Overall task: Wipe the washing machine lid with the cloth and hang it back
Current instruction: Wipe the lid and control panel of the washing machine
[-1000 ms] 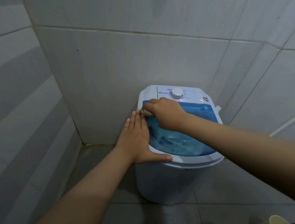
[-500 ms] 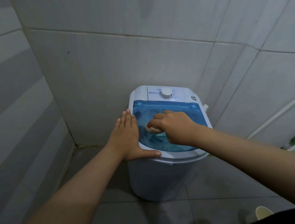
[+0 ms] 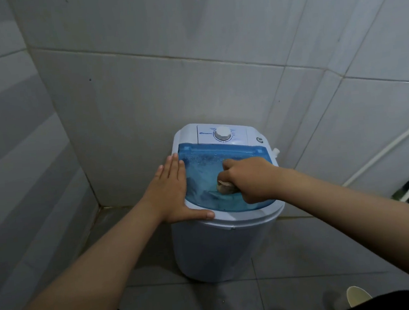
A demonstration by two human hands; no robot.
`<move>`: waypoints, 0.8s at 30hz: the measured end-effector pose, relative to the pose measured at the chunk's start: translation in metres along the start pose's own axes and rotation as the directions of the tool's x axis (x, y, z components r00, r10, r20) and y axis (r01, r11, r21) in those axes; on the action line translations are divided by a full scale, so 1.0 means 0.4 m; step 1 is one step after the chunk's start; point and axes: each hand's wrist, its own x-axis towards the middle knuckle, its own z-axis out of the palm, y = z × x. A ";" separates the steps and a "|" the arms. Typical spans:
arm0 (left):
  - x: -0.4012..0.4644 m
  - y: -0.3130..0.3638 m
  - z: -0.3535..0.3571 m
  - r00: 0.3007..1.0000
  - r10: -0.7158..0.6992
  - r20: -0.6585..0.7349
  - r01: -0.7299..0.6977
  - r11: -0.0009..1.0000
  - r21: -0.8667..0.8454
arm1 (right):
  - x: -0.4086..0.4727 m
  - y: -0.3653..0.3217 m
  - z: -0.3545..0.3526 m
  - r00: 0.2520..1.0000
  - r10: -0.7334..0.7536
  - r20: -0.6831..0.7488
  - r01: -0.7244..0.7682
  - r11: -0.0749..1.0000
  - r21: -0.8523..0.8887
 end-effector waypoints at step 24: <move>-0.002 0.002 -0.006 0.999 0.002 0.036 -0.001 1.000 -0.024 | 0.058 -0.023 -0.071 0.939 0.167 0.301 -0.037 0.918 -0.395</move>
